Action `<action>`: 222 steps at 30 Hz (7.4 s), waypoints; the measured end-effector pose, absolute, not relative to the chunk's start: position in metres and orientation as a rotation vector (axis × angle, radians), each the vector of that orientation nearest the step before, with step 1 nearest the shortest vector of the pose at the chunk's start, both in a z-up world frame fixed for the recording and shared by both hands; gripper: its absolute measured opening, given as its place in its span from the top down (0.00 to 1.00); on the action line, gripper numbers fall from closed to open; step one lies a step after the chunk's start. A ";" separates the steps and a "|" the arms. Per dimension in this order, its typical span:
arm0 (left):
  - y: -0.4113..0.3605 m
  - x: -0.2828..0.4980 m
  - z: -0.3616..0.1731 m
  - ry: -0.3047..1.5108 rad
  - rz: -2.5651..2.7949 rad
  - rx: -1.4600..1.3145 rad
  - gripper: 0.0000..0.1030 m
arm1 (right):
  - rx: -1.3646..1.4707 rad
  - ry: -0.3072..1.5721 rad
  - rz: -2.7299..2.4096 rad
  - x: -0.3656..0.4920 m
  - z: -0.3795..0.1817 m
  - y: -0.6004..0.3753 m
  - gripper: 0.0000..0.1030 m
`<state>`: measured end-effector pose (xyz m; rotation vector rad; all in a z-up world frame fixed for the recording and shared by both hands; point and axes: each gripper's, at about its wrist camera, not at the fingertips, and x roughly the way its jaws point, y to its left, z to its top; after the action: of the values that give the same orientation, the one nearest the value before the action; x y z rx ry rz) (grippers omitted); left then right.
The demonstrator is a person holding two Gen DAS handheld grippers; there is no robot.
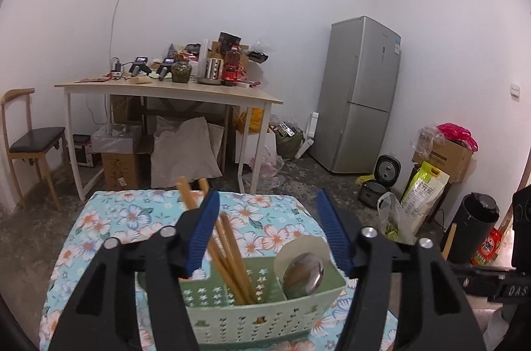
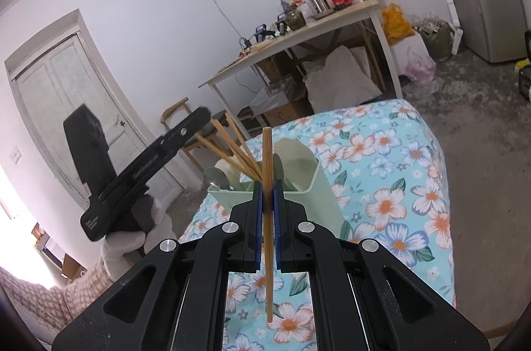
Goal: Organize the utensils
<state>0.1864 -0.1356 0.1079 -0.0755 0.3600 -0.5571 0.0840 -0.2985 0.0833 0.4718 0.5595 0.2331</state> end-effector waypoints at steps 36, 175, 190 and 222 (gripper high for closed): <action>-0.018 0.125 0.038 0.718 -0.091 -0.006 0.13 | 0.146 0.381 0.177 0.203 0.147 -0.267 0.96; -0.028 0.088 0.044 0.669 0.074 0.101 0.06 | 0.104 0.662 -0.272 0.035 0.057 -0.257 0.08; -0.028 0.088 0.044 0.669 0.073 0.102 0.06 | 0.105 0.663 -0.272 0.036 0.055 -0.256 0.08; -0.031 0.088 0.047 0.664 0.065 0.104 0.06 | 0.106 0.664 -0.272 0.036 0.059 -0.251 0.08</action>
<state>0.0878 -0.0310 0.0467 0.1040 0.6641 0.0646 0.0363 -0.2513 0.0587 0.1061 0.6640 -0.2717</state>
